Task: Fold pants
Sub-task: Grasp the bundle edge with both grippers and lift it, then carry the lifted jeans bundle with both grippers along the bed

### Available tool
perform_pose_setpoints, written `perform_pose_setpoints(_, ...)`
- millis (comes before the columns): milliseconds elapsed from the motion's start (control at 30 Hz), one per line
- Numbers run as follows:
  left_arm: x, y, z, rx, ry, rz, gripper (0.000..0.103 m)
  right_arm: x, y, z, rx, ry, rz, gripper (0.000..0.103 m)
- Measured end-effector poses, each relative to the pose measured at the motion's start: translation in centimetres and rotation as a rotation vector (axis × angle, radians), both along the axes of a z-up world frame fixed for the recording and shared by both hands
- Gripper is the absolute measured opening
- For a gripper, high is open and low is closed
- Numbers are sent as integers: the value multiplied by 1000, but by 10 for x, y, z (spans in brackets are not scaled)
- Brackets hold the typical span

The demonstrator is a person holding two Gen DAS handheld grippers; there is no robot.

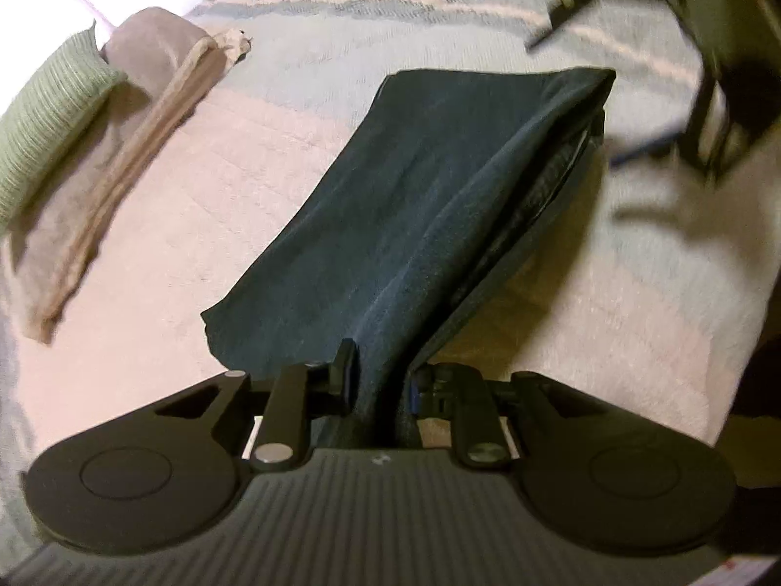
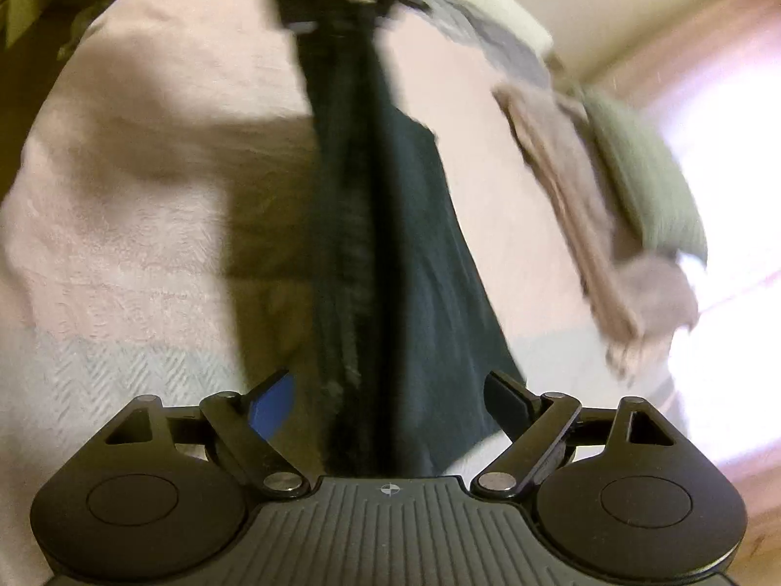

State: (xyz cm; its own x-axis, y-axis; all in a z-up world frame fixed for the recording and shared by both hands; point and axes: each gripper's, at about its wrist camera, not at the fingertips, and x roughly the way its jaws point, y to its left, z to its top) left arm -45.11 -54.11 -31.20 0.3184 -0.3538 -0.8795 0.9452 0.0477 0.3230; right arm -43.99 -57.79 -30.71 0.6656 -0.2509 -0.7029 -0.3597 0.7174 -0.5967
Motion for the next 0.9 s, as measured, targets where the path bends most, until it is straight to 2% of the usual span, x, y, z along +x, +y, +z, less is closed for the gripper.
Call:
perform_pose_setpoints(100, 18, -3, 10, -5, 66, 10, 17, 11, 5, -22, -64, 2, 23, 82)
perform_pose_setpoints(167, 24, -3, 12, 0, 76, -3, 17, 16, -1, -38, -160, 20, -4, 79)
perform_pose_setpoints(200, 25, -1, 12, 0, 82, -4, 17, 17, -7, -39, -162, 31, -28, 60)
perform_pose_setpoints(233, 26, -1, 12, 0, 87, -6, 17, 18, -13, -36, -141, 50, -57, 47)
perform_pose_setpoints(267, 25, 0, 12, 2, 89, -12, 17, 19, -18, -31, -114, 67, -77, 38)
perform_pose_setpoints(367, 24, -1, 11, 16, 90, -20, 16, 18, -17, -10, -105, 100, -76, 30)
perform_pose_setpoints(467, 26, 4, 19, 19, 104, -24, 16, 28, -20, 24, -41, 144, -108, 27)
perform_pose_setpoints(667, 36, 12, 64, 5, 159, -75, 16, 37, -19, 111, 102, 289, -160, 26)
perform_pose_setpoints(900, 38, 1, 111, 19, 206, -216, 15, 22, -4, 169, 150, 338, -248, 25)
